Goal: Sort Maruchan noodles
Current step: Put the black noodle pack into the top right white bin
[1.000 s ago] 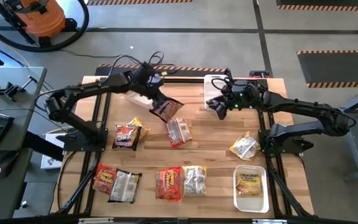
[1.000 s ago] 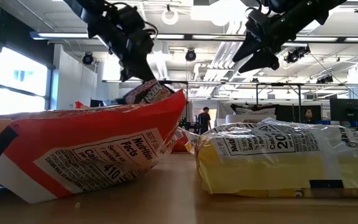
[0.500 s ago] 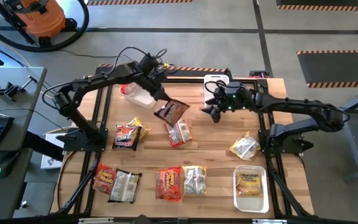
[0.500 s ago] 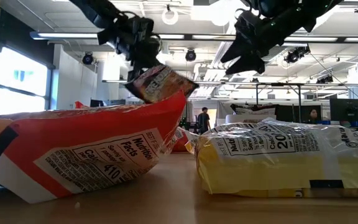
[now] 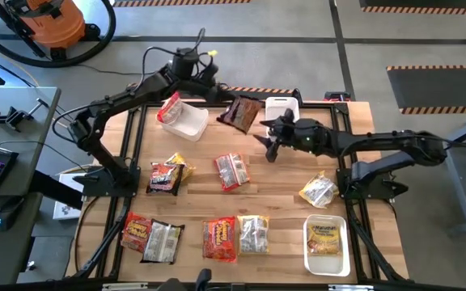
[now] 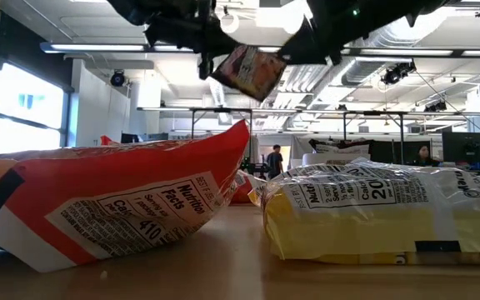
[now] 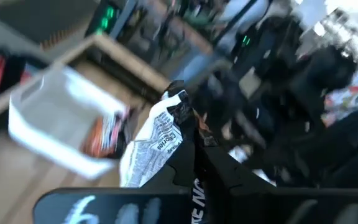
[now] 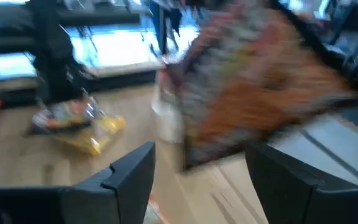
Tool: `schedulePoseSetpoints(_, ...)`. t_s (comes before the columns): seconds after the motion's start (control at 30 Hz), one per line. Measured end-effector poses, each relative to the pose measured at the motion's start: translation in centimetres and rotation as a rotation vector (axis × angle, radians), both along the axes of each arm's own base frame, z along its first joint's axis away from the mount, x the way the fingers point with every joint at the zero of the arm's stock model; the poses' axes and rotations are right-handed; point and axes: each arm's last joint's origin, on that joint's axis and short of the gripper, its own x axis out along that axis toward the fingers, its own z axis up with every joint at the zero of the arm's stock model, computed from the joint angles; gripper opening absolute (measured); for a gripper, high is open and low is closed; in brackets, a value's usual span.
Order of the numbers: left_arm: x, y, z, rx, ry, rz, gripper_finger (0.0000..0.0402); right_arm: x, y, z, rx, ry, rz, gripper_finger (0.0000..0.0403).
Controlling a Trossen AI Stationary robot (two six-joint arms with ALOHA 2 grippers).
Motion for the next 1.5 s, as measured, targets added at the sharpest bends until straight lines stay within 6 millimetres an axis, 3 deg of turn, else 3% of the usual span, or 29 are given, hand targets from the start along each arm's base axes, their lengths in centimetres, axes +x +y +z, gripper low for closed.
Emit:
schedulePoseSetpoints(0.17, 0.8, 0.6, 0.1, -0.022, -0.071, 0.017, 0.0, 1.3, 1.0, -1.3, -0.125, 0.079, -0.051, 0.0238)
schedulePoseSetpoints(0.4, 2.3, 1.4, -0.4, -0.052, -0.156, 0.026, 0.0, 4.1, 2.6, -3.5, -0.47, 0.205, -0.26, 0.0238)
schedulePoseSetpoints(0.5, 2.8, 1.5, -0.7, -0.02, -0.17, 0.025, 0.0, 4.6, 2.9, -4.0, -0.502, 0.208, -0.268, 0.0238)
schedulePoseSetpoints(0.67, 2.5, 1.6, -2.6, 0.089, 0.004, 0.113, 0.0, 3.9, 2.7, -4.2, -0.412, 0.238, -0.233, 0.0233)
schedulePoseSetpoints(0.97, -0.1, 0.8, -7.0, 0.099, 0.535, 0.168, 0.0, 1.3, 0.6, -3.5, -0.013, 0.22, 0.014, 0.0186)
schedulePoseSetpoints(1.17, -0.2, -1.3, -7.6, 0.352, 0.828, 0.21, 0.0, 1.6, 0.0, -4.0, 0.132, 0.177, 0.02, 0.018)
schedulePoseSetpoints(1.33, 0.2, -3.2, -8.0, 0.582, 1.032, 0.205, 0.0, 2.4, 0.4, -5.0, 0.3, 0.16, 0.125, 0.0186)
schedulePoseSetpoints(1.5, -0.1, -4.4, -6.9, 0.575, 1.142, 0.134, 0.0, 3.3, 0.4, -6.1, 0.354, 0.146, 0.116, 0.0186)
